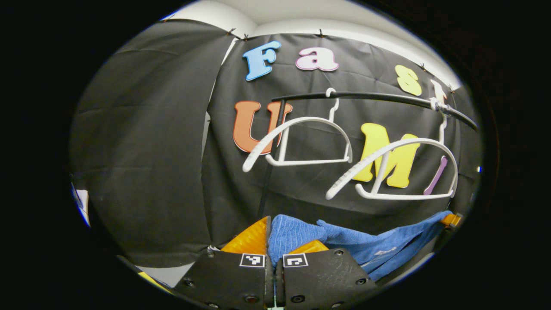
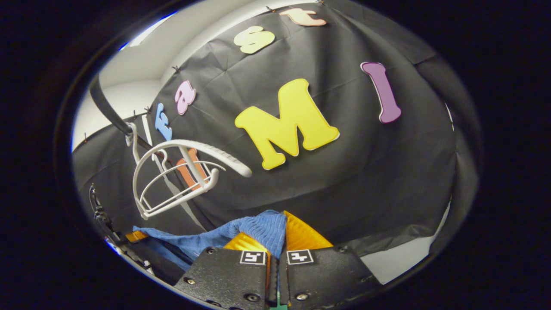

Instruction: Grasp the clothes on the hanger with both hands and then place them into the laundry hamper below.

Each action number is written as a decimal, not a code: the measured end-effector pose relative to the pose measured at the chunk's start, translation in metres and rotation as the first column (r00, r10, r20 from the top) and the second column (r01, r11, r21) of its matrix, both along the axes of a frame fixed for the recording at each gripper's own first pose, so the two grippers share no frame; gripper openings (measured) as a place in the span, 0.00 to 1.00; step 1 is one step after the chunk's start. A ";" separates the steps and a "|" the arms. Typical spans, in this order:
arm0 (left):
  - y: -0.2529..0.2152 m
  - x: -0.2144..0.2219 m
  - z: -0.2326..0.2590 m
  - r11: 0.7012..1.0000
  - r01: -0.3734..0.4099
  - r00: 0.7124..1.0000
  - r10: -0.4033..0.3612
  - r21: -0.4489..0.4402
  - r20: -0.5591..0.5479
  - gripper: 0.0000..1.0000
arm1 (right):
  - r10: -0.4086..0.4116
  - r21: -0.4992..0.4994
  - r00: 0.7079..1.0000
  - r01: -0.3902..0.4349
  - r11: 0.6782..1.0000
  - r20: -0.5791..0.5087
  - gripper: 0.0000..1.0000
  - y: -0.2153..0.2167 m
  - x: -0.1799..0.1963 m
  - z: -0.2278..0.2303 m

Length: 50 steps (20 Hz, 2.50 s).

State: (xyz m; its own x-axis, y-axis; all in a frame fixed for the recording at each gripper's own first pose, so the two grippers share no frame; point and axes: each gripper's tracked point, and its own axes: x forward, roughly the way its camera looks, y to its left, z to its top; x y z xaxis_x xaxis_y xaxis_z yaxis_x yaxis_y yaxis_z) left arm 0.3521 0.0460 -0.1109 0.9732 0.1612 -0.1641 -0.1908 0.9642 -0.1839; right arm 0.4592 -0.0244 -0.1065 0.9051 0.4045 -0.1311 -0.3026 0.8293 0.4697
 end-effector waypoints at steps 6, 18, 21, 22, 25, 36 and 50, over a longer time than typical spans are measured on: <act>-0.027 -0.022 0.024 0.997 0.057 0.998 -0.058 0.049 0.034 0.01 | 0.028 0.000 0.999 -0.028 1.000 0.027 0.05 0.021 -0.034 0.019; -0.121 -0.075 0.040 0.954 0.263 0.962 -0.271 0.141 0.040 0.02 | 0.111 -0.074 0.993 -0.108 0.991 0.036 0.05 0.100 -0.126 0.027; -0.138 -0.090 0.038 0.940 0.310 0.948 -0.318 0.142 0.033 0.01 | 0.128 -0.074 0.991 -0.125 0.989 0.032 0.05 0.119 -0.149 0.027; -0.142 -0.093 0.037 0.936 0.326 0.943 -0.333 0.137 0.032 0.02 | 0.139 -0.074 0.990 -0.137 0.988 0.025 0.05 0.126 -0.157 0.026; -0.153 -0.108 0.027 0.923 0.365 0.929 -0.371 0.123 0.021 0.05 | 0.157 -0.088 0.987 -0.155 0.984 0.015 0.05 0.137 -0.173 0.018; -0.177 -0.156 -0.094 0.896 0.444 0.890 -0.439 0.014 -0.123 0.02 | 0.186 -0.140 0.960 -0.218 0.966 -0.211 0.05 0.150 -0.222 -0.114; -0.162 -0.163 -0.314 0.918 0.362 0.789 -0.393 -0.160 -0.473 0.02 | 0.138 -0.271 0.812 -0.342 0.900 -0.567 0.05 0.160 -0.214 -0.321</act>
